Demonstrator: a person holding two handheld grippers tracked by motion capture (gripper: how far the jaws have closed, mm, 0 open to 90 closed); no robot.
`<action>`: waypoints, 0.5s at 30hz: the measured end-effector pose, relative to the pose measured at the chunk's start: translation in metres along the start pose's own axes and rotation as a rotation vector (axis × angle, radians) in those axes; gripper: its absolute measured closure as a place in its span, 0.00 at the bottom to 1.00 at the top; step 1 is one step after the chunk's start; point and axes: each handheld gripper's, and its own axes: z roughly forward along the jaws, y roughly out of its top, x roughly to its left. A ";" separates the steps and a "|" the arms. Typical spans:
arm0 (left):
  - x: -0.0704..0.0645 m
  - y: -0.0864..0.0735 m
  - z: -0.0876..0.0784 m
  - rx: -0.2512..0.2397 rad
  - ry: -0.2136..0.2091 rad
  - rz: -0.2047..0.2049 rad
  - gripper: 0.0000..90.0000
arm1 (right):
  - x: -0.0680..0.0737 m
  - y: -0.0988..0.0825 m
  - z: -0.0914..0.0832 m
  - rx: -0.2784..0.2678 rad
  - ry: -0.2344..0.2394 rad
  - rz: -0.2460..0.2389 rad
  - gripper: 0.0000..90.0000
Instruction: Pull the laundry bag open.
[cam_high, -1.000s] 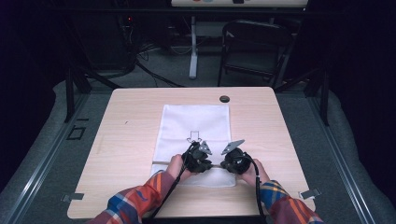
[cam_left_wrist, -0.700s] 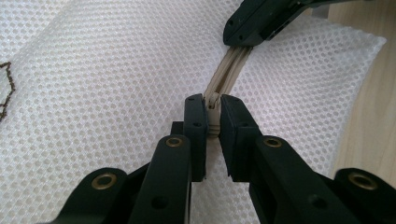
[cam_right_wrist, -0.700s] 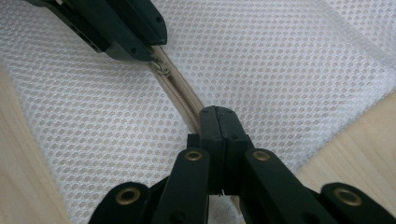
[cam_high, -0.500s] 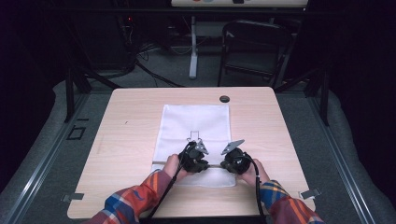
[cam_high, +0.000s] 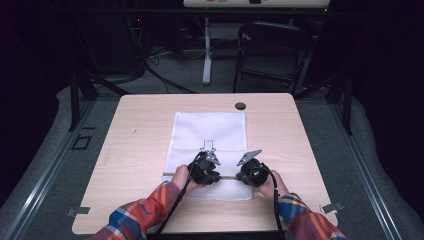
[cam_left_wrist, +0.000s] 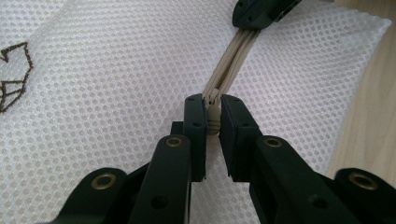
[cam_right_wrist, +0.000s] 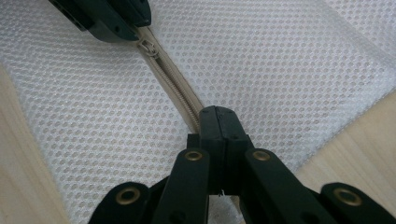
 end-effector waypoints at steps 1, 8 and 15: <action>0.001 -0.001 0.000 0.000 0.001 -0.004 0.90 | 0.000 0.000 0.000 0.001 0.000 0.000 1.00; 0.002 -0.004 -0.003 0.006 0.006 -0.012 0.90 | 0.000 0.000 0.000 -0.004 0.005 0.005 1.00; 0.005 -0.010 -0.007 0.014 0.013 -0.026 0.90 | 0.000 0.000 0.000 0.001 0.001 0.000 1.00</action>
